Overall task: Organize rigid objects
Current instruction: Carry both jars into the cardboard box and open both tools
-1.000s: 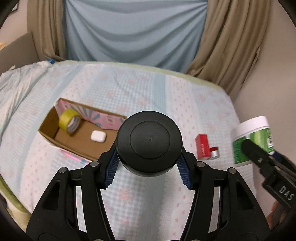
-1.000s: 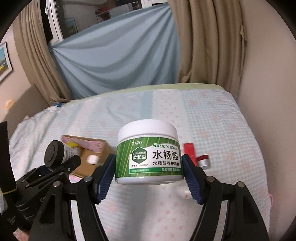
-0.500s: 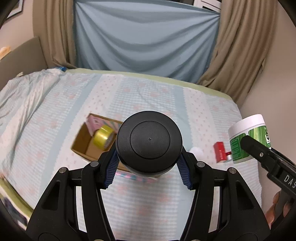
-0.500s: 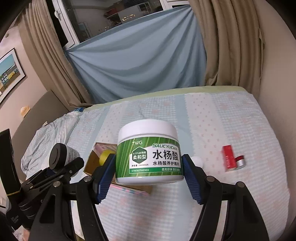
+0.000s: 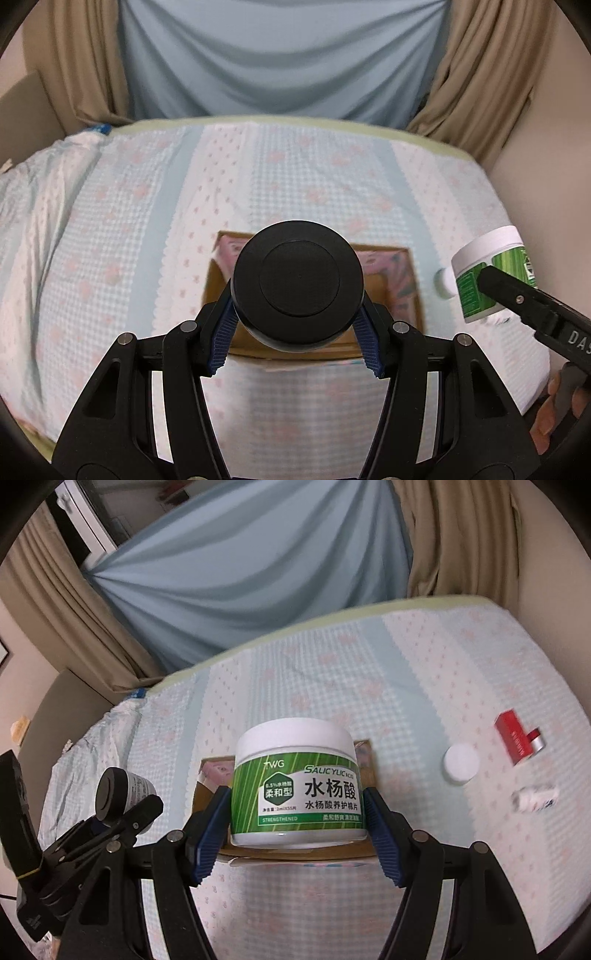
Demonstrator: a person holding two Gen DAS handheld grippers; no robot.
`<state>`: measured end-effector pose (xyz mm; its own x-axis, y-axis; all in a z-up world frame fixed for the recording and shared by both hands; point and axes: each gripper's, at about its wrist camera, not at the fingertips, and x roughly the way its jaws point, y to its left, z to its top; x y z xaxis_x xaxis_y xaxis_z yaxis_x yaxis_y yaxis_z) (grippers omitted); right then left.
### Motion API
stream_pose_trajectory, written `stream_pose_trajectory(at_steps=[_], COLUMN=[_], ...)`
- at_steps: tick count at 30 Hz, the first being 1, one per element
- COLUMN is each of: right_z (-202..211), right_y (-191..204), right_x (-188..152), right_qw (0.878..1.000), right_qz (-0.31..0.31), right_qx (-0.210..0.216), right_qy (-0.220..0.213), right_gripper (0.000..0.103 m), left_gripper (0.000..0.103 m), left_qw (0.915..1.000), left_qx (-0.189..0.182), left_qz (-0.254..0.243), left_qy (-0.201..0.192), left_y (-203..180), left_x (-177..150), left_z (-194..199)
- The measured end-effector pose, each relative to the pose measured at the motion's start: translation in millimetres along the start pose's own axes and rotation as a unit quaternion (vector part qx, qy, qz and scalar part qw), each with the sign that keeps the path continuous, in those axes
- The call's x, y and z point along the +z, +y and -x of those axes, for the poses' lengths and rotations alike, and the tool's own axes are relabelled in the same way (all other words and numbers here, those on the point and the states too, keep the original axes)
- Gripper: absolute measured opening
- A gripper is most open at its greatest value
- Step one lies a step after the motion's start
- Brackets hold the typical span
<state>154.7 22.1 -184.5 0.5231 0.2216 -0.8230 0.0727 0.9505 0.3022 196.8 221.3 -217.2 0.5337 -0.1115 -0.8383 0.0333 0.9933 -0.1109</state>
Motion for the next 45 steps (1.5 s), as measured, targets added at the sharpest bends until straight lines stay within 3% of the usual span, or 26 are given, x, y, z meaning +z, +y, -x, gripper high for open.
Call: stream_pose_trajectory(at_steps=[9, 19, 29, 35, 37, 38, 39, 40, 41, 45], right_z=[-86.2, -174.6, -205.2, -207.8, -208.7, -207.8, -203.4, -200.2, -192.6, -181.2], right_y=[12.3, -4.6, -8.5, -1.3, 0.9, 0.7, -0.5, -1.3, -4.6, -10.4], right_x=[-15.1, -32.7, -40.1, -44.4, -45.0, -45.5, -44.8, -43.4, -41.7, -44.0], right_qw=[0.998, 0.991, 0.984, 0.983, 0.983, 0.983, 0.985, 0.987, 0.990, 0.990], right_qz=[-0.005, 0.011, 0.033, 0.054, 0.052, 0.050, 0.046, 0.045, 0.045, 0.066], right_qx=[-0.023, -0.046, -0.045, -0.033, -0.017, -0.009, 0.001, 0.003, 0.002, -0.003], right_qy=[0.064, 0.127, 0.167, 0.172, 0.176, 0.177, 0.167, 0.156, 0.135, 0.122], right_gripper=[0.066, 0.066, 0.066, 0.067, 0.067, 0.068, 0.075, 0.096, 0.103, 0.103], left_gripper=[0.053, 0.053, 0.053, 0.053, 0.066, 0.086, 0.097, 0.099, 0.103, 0.103], left_qw=[0.9975, 0.9909, 0.9852, 0.9850, 0.9864, 0.9873, 0.9878, 0.9879, 0.9875, 0.9881], left_qx=[0.003, 0.010, 0.019, 0.013, 0.001, -0.002, 0.015, 0.007, -0.010, -0.015], left_qz=[-0.013, -0.016, -0.016, -0.017, -0.017, -0.016, -0.019, -0.017, -0.009, -0.012], left_qy=[0.069, 0.133, 0.169, 0.171, 0.164, 0.158, 0.154, 0.154, 0.157, 0.153], left_y=[40.0, 44.0, 46.8, 46.4, 46.4, 46.5, 47.6, 49.6, 53.3, 53.6], left_x=[-18.8, -42.4, -54.7, -56.7, -51.5, -47.7, -44.4, -42.4, -40.0, -37.9], left_z=[-90.1, -171.8, -189.8, -193.4, -189.4, -185.7, -183.2, -182.1, -180.9, -173.8])
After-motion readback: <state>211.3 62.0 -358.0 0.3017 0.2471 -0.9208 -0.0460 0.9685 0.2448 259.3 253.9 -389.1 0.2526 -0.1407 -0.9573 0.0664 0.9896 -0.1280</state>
